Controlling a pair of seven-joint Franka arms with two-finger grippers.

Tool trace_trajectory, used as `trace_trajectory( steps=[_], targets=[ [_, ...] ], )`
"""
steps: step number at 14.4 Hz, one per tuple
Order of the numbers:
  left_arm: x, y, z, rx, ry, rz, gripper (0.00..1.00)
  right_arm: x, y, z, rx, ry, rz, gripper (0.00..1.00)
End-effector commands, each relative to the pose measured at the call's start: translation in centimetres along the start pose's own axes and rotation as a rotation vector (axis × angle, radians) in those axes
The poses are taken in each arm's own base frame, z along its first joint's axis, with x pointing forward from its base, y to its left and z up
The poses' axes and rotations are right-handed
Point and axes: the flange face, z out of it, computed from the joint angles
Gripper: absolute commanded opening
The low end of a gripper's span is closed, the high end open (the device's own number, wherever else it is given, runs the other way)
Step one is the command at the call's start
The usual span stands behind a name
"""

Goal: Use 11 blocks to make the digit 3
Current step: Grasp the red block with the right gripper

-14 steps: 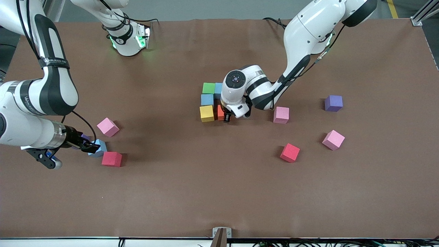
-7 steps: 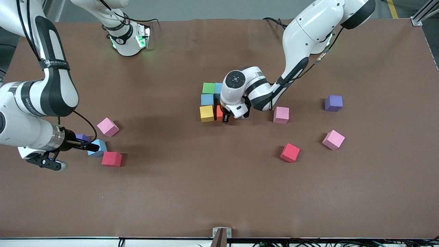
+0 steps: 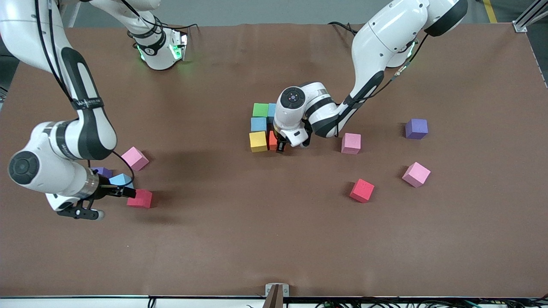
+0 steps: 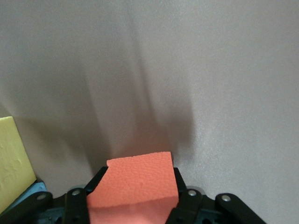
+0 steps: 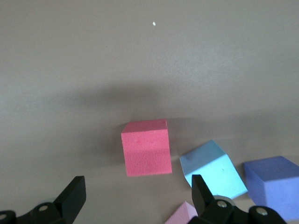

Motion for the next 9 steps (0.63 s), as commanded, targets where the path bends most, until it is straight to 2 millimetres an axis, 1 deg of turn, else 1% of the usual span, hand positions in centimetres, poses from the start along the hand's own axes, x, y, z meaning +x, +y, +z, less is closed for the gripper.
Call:
trace_trajectory(
  steps=[1,5,7,9],
  targets=[
    [-0.6,0.0,0.6,-0.016,-0.015,0.001,0.22,-0.2,0.4,0.3,-0.003,0.004,-0.012,1.0],
    [-1.0,-0.1,0.5,-0.019,-0.018,0.006,0.22,0.3,0.1,2.2,0.001,0.019,-0.018,1.0],
    [-1.0,0.0,0.7,-0.018,-0.02,0.004,0.22,0.2,-0.2,2.7,0.002,0.014,-0.024,1.0],
    [-1.0,0.3,0.9,-0.02,-0.023,0.001,0.22,0.1,-0.4,3.5,0.0,0.0,-0.073,1.0]
  ],
)
